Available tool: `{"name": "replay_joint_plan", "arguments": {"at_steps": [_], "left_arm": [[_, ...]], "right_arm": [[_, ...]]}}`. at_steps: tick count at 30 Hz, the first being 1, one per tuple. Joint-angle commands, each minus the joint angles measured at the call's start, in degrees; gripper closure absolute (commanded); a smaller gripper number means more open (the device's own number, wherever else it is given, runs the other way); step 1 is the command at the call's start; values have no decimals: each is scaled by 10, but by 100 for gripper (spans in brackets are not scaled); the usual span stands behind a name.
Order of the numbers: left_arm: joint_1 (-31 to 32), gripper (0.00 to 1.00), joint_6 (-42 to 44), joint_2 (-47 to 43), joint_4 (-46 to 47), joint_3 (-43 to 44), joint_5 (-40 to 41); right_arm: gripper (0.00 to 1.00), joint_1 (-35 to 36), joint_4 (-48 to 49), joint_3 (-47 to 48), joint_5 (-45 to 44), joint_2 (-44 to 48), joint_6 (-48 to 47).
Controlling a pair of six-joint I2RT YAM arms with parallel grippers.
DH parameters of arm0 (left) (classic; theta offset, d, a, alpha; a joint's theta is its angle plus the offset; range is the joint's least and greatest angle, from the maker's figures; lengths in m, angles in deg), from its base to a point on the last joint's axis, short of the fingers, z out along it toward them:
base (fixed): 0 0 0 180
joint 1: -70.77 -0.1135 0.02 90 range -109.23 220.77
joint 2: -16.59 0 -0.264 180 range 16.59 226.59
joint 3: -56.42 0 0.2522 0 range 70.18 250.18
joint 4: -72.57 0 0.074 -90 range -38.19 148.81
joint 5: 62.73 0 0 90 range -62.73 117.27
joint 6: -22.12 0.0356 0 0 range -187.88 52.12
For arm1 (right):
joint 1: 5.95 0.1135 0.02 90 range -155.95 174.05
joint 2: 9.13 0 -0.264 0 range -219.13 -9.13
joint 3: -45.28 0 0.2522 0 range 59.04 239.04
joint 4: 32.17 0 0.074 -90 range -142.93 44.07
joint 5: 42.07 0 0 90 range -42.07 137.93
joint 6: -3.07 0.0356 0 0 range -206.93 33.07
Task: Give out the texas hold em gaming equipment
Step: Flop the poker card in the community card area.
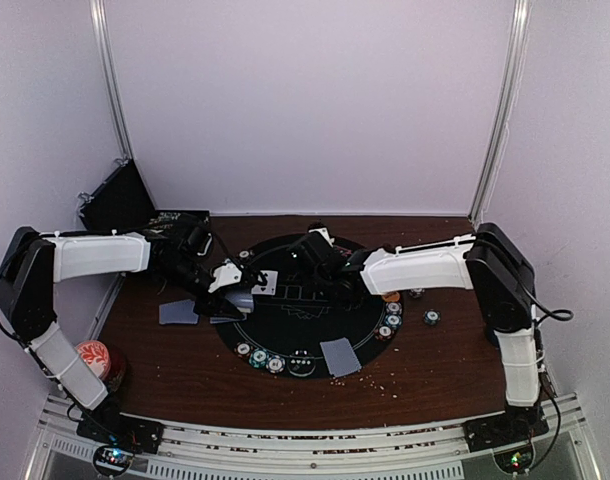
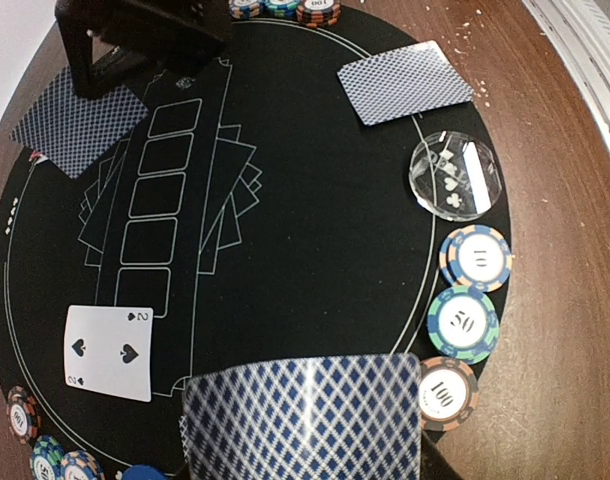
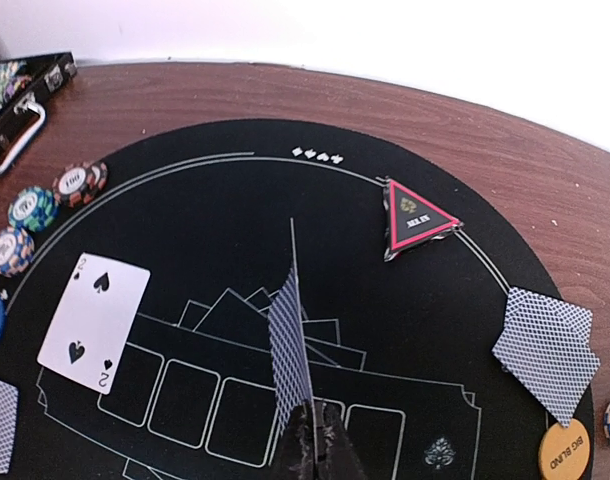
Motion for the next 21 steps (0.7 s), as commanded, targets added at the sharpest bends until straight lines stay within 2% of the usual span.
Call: {"name": "replay_joint_plan", "arguments": {"at_steps": [1, 6, 13, 21], "left_arm": [[-4, 58, -7, 0, 13, 6, -10], [-7, 58, -9, 0, 15, 7, -10], [-8, 58, -9, 2, 16, 7, -10], [-8, 58, -8, 0, 16, 7, -11]], "right_arm": [[100, 14, -52, 58, -73, -46, -20], [100, 24, -72, 113, -85, -103, -41], [100, 35, -51, 153, -78, -151, -74], [100, 44, 0, 172, -3, -181, -98]]}}
